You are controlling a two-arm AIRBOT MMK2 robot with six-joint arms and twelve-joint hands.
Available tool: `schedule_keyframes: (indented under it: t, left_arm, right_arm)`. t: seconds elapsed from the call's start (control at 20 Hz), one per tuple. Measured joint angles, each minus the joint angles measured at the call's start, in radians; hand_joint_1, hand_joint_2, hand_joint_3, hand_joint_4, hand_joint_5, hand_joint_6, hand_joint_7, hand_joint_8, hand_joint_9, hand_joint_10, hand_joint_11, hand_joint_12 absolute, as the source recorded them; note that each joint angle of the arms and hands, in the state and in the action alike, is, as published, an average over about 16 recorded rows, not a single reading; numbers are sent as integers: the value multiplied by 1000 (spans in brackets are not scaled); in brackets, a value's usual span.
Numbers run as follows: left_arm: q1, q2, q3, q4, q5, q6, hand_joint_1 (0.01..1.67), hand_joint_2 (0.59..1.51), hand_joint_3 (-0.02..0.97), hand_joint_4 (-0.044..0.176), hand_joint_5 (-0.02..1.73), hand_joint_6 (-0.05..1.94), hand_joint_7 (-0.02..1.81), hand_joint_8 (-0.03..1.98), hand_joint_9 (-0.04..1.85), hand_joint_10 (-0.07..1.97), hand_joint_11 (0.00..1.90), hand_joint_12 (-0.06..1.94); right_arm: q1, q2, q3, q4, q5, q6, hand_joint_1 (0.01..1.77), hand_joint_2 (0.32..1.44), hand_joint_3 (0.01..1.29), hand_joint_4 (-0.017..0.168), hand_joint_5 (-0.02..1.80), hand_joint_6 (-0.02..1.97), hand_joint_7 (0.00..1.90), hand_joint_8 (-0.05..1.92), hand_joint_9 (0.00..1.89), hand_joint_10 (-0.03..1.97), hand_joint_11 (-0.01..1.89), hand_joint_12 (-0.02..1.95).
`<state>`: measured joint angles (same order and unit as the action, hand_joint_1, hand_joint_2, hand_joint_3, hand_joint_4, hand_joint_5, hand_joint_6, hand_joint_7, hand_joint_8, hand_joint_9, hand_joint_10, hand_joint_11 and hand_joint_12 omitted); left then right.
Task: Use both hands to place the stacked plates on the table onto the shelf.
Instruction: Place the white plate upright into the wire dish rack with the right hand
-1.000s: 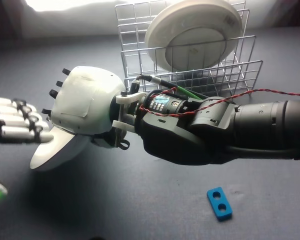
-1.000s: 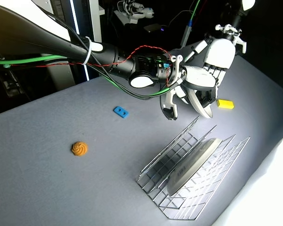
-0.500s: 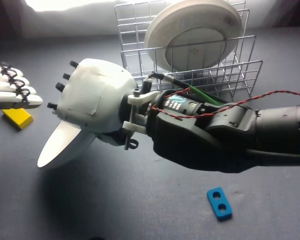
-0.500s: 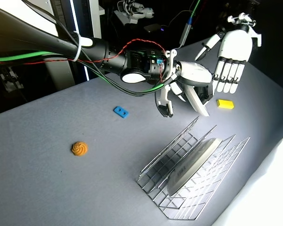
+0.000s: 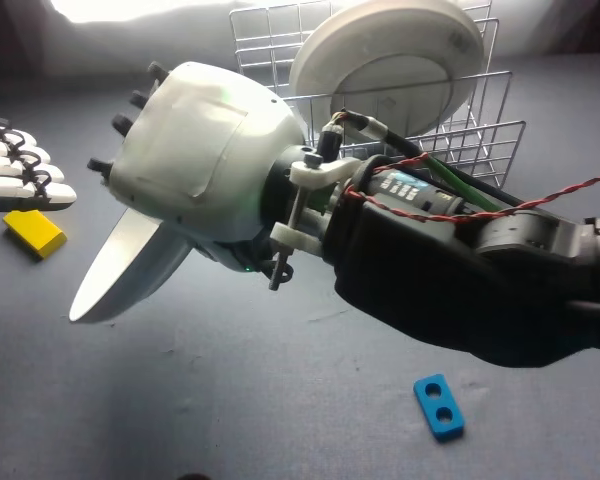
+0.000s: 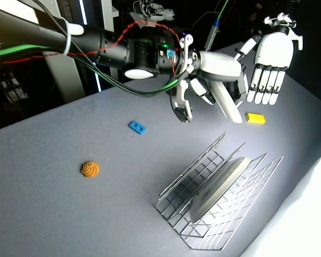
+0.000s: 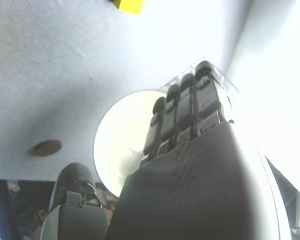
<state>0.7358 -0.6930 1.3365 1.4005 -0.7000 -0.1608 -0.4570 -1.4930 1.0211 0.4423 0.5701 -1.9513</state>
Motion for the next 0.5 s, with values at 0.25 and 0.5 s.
schedule_keyframes:
  t: [0.25, 0.5]
  left_arm:
    - [-1, 0, 0, 8, -2, -1, 21, 1112, 20, 1, 23, -4, 41, 12, 17, 9, 18, 6]
    - [-1, 0, 0, 19, -4, -1, 22, 1111, 20, 1, 23, -4, 44, 13, 19, 10, 17, 7]
  right_arm:
    - [37, 62, -84, 131, 54, -84, 1280, 949, 16, 2, 1075, 851, 1354, 85, 1245, 396, 938, 1006]
    - [95, 114, -134, 300, 88, -160, 1280, 948, 16, 2, 1072, 872, 1308, 246, 1320, 209, 959, 1031]
